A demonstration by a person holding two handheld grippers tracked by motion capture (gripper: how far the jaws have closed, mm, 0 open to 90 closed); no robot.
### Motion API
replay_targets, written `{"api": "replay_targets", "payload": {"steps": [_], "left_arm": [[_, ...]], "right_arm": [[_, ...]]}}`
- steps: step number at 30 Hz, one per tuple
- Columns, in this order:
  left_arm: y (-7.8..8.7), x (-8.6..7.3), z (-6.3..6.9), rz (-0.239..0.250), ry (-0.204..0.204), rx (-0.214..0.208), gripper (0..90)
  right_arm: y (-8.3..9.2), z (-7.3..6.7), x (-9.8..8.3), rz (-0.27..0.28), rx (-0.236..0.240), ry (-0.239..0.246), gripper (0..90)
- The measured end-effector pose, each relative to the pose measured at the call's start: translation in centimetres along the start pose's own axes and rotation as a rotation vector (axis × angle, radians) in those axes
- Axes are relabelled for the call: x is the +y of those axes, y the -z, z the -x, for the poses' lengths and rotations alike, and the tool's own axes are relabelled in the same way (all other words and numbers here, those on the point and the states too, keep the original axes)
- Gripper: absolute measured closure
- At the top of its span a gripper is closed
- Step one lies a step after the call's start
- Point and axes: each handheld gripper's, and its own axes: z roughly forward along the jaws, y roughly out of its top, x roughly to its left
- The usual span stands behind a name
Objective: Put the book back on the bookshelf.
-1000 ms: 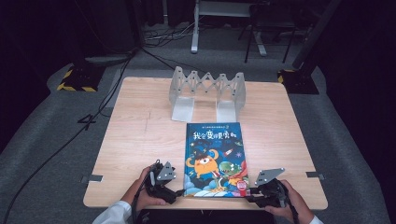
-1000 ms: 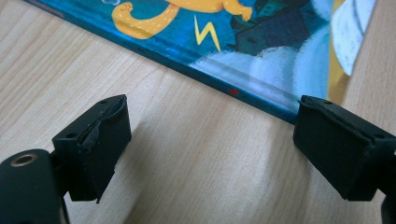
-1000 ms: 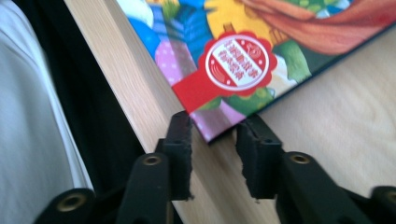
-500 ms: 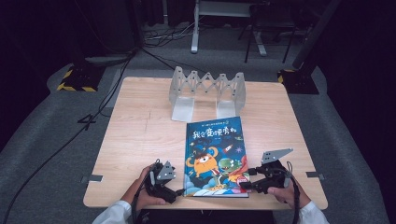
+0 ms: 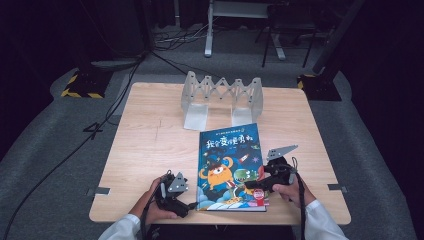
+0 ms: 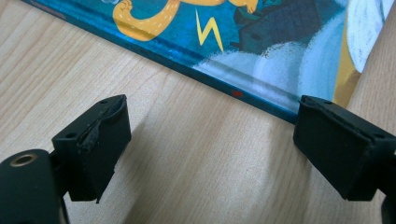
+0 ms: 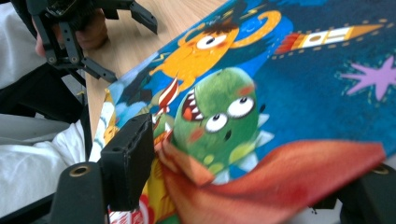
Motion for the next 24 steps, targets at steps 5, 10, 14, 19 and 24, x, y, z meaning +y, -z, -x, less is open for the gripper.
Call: {"api": "replay_targets", "payload": {"steps": [5,10,14,19,24], "left_arm": [[0.0,0.1,-0.2,-0.001,0.0,0.0,11.7],[0.0,0.1,-0.2,0.0,0.008,0.0,13.0],[0.0,0.1,-0.3,0.003,0.012,0.002,13.0],[0.0,0.0,-0.5,0.006,0.033,0.021,14.7],[0.1,0.2,-0.7,-0.006,0.044,0.028,14.7]], "right_arm": [[0.3,0.4,0.3,0.063,0.04,0.003,42.7],[0.4,0.2,0.1,0.114,0.071,0.029,49.4],[0.6,-0.5,0.2,0.145,0.059,0.07,50.5],[0.8,-1.2,0.0,0.163,0.033,0.106,50.5],[1.3,-2.5,-0.3,0.192,-0.014,0.171,50.6]]}}
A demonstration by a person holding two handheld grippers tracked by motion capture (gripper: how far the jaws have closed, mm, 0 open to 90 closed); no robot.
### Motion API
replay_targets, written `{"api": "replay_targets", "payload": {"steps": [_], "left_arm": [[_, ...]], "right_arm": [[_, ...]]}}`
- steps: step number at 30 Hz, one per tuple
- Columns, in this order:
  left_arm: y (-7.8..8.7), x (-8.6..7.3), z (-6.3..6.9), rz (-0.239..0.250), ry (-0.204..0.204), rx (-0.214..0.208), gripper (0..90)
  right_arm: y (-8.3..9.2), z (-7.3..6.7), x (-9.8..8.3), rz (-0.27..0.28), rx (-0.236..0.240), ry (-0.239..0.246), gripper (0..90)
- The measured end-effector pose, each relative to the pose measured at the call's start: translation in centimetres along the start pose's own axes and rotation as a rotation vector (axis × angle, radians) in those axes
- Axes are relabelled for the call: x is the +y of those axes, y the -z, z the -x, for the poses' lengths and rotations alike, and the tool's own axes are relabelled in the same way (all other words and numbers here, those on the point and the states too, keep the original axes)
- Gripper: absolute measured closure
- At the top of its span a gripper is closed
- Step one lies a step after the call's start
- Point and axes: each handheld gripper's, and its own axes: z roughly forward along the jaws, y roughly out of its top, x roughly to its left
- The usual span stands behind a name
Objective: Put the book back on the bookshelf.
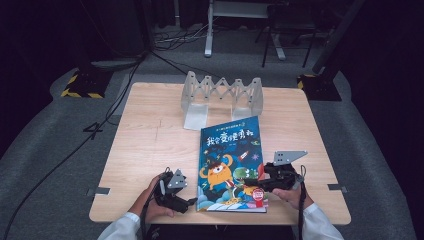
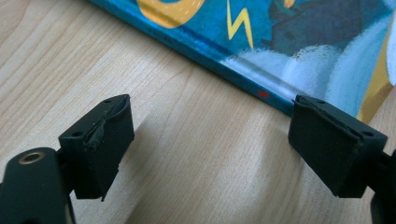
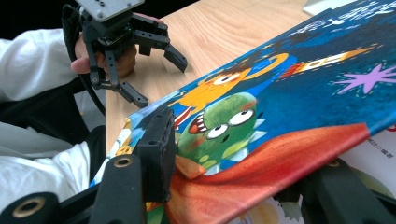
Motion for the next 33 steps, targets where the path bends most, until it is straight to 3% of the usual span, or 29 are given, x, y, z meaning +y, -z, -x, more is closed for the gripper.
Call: {"api": "replay_targets", "payload": {"steps": [4,6,10,15,21,24,28,33], "left_arm": [[0.0,0.4,-0.3,-0.003,0.043,-0.028,15.5],[-0.1,0.8,-0.4,-0.009,0.045,-0.043,15.5],[-0.2,2.0,-0.2,0.029,0.055,-0.093,16.0],[-1.2,3.2,-0.1,0.034,0.062,-0.119,16.0],[-1.9,3.8,-0.8,0.061,0.11,-0.186,14.5],[-2.4,4.0,-1.2,0.065,0.126,-0.214,9.5],[-2.8,4.2,-1.7,0.061,0.127,-0.248,4.3],[-3.2,4.7,-1.8,0.09,0.114,-0.298,4.8]], "right_arm": [[0.3,-1.0,0.1,0.014,-0.03,0.048,50.6],[0.4,-1.4,0.2,0.019,-0.04,0.072,50.6],[0.9,-2.0,0.2,0.031,-0.063,0.12,50.6],[1.1,-2.2,-0.1,0.044,-0.074,0.141,50.6],[1.4,-2.4,-0.4,0.059,-0.079,0.165,50.6],[1.4,-2.6,-0.4,0.061,-0.079,0.183,50.6],[1.5,-2.7,-0.4,0.069,-0.078,0.205,50.6],[1.4,-2.7,-0.4,0.078,-0.076,0.222,50.6]]}}
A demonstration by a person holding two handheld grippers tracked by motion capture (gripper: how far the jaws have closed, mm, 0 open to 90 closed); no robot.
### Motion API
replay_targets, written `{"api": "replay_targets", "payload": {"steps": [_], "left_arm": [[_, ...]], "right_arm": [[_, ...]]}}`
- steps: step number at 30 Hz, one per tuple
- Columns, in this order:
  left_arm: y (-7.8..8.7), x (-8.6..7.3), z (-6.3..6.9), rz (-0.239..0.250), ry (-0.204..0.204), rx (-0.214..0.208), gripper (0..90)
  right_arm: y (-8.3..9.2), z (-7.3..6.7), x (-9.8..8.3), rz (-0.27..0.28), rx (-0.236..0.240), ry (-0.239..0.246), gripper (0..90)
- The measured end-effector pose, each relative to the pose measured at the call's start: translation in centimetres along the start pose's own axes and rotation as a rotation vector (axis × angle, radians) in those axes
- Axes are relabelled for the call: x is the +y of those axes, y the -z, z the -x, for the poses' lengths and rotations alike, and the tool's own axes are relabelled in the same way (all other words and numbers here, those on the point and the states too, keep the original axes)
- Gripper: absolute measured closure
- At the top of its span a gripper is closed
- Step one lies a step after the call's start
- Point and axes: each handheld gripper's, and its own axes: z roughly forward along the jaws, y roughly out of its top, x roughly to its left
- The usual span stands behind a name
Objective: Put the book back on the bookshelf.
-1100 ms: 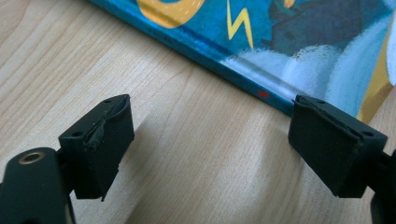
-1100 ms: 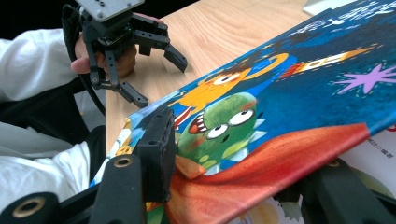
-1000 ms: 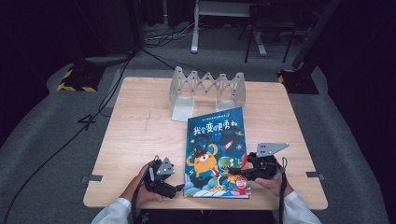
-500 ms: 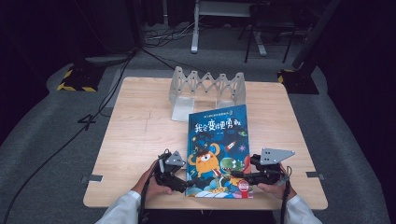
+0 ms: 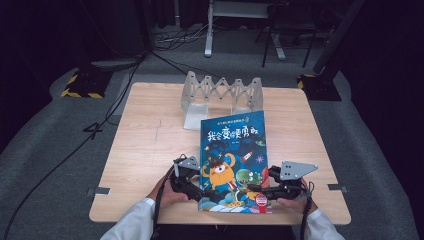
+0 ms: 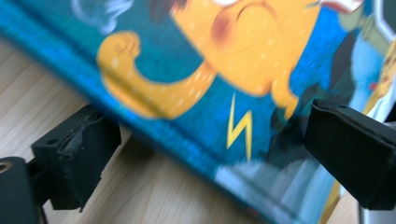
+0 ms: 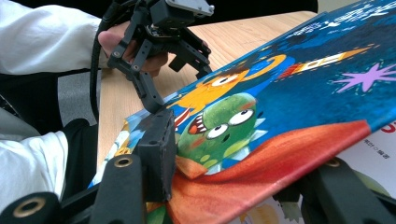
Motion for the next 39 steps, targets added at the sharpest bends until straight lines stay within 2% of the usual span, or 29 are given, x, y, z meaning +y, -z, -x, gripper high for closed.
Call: {"api": "replay_targets", "payload": {"steps": [3,4,6,7,8,9,10,13,14,15,18,21,23,26,30,33,35,37,39], "left_arm": [[-0.2,0.3,0.0,0.0,-0.002,-0.006,0.9],[-0.3,0.5,-0.3,0.02,0.01,-0.03,1.3],[-0.2,0.6,-0.5,0.026,0.022,-0.04,2.1],[0.0,0.5,-0.8,0.057,0.043,-0.046,5.7],[0.0,0.5,-0.8,0.057,0.043,-0.046,9.8],[0.3,0.5,-1.0,0.082,0.063,-0.056,9.8],[0.6,0.4,-1.2,0.1,0.065,-0.063,15.4],[1.6,0.5,-0.8,0.144,0.03,-0.021,25.5],[2.3,0.6,-0.6,0.183,0.015,-0.01,27.8],[2.8,0.7,-0.2,0.203,-0.002,0.003,29.7],[3.6,0.9,0.9,0.211,-0.068,0.047,32.3],[4.1,0.8,1.7,0.241,-0.114,0.063,39.3],[4.2,0.9,2.3,0.244,-0.149,0.077,41.4],[4.1,1.2,2.8,0.249,-0.179,0.109,46.8],[3.9,1.5,3.5,0.257,-0.219,0.123,53.6],[3.8,1.8,4.1,0.278,-0.243,0.109,58.2],[3.7,2.2,4.6,0.282,-0.273,0.092,60.3],[3.4,2.6,5.3,0.28,-0.298,0.113,61.0],[3.1,3.0,5.5,0.294,-0.295,0.111,61.5]], "right_arm": [[0.0,-0.1,0.0,0.005,0.001,0.013,50.6],[0.1,-0.3,0.1,0.007,-0.002,0.029,50.6],[0.1,-0.4,0.1,0.007,-0.003,0.033,50.6],[0.1,-0.4,0.1,0.007,-0.002,0.036,50.8],[0.1,-0.4,0.1,0.007,-0.002,0.036,50.8],[0.1,-0.3,0.1,0.009,0.001,0.037,51.0],[0.2,-0.2,0.0,0.007,0.009,0.036,51.9],[0.2,-0.2,0.0,-0.009,0.008,0.051,54.5],[0.1,-0.2,0.1,-0.017,0.001,0.056,55.2],[0.2,-0.2,0.1,-0.021,-0.005,0.06,56.5],[0.3,-0.1,-0.1,-0.027,-0.011,0.051,58.5],[0.6,0.1,-0.4,-0.032,-0.035,0.037,58.5],[0.7,0.4,-0.8,-0.033,-0.043,0.02,58.5],[1.0,0.6,-1.1,-0.034,-0.057,0.004,58.3],[1.4,0.9,-1.5,-0.037,-0.087,-0.013,57.7],[1.7,1.1,-1.8,-0.052,-0.116,-0.023,55.9],[1.6,1.2,-1.9,-0.061,-0.129,-0.025,55.3],[1.6,1.2,-2.0,-0.066,-0.147,-0.009,55.1],[1.6,1.1,-1.9,-0.072,-0.175,-0.002,55.5]]}}
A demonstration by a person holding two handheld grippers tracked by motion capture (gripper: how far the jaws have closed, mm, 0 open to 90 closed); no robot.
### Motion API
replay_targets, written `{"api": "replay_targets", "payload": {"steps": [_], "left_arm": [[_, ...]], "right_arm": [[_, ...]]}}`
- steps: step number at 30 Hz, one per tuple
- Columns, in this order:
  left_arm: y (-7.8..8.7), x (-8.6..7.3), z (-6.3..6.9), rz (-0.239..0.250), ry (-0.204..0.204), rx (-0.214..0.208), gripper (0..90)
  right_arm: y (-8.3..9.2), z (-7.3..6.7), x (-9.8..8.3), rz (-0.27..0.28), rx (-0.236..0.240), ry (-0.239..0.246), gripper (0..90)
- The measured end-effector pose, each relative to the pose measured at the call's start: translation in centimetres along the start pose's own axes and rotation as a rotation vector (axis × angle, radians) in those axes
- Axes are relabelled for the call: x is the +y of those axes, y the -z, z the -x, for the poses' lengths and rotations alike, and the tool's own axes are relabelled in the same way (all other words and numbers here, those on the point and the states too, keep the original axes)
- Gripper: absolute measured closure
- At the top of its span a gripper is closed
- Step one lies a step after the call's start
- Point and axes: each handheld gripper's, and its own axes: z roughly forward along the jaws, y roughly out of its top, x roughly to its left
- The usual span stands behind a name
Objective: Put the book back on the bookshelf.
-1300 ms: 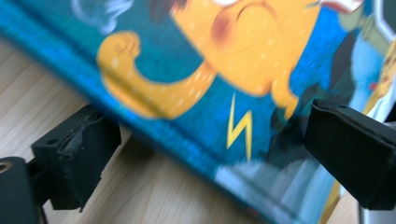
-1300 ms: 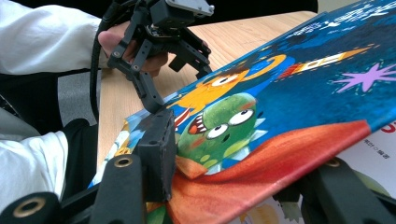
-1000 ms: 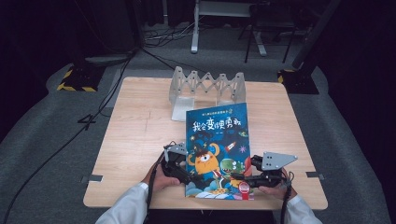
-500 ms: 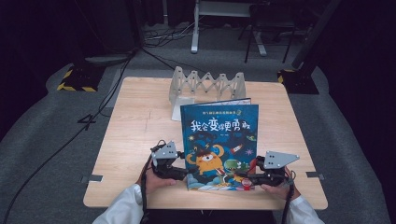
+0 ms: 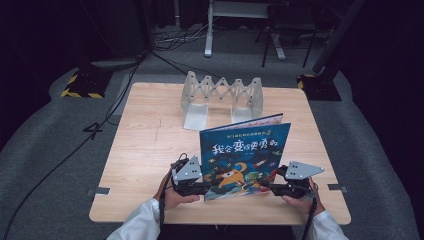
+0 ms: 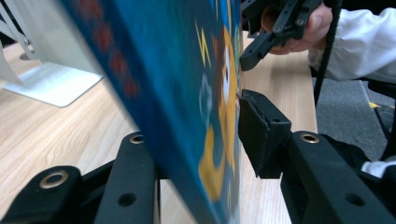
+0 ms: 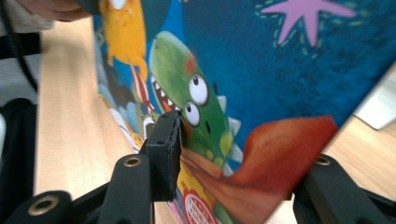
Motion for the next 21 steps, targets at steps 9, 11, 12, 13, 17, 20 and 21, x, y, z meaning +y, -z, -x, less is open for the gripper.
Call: {"api": "replay_targets", "payload": {"steps": [9,11,12,13,17,20,21], "left_arm": [[0.2,0.3,0.0,0.039,-0.024,0.025,67.7],[0.2,0.4,0.1,0.041,-0.035,0.026,68.4],[0.2,0.4,0.2,0.036,-0.046,0.032,68.7],[0.2,0.5,0.4,0.04,-0.044,0.027,69.3],[0.1,0.6,0.6,0.044,-0.062,0.021,72.6],[0.0,0.7,0.7,0.042,-0.077,0.017,75.7],[0.0,0.7,0.8,0.044,-0.084,0.018,76.8]], "right_arm": [[0.2,-0.4,-0.3,0.015,-0.057,0.022,52.8],[0.4,-0.5,-0.5,0.01,-0.078,0.016,52.5],[0.6,-0.6,-0.7,0.011,-0.088,0.01,53.0],[0.8,-0.5,-0.8,0.012,-0.099,0.006,53.5],[1.4,-0.5,-1.3,0.008,-0.113,-0.009,53.5],[1.7,-0.3,-1.4,0.001,-0.129,-0.002,51.7],[1.9,-0.1,-1.6,0.006,-0.119,-0.015,51.9]]}}
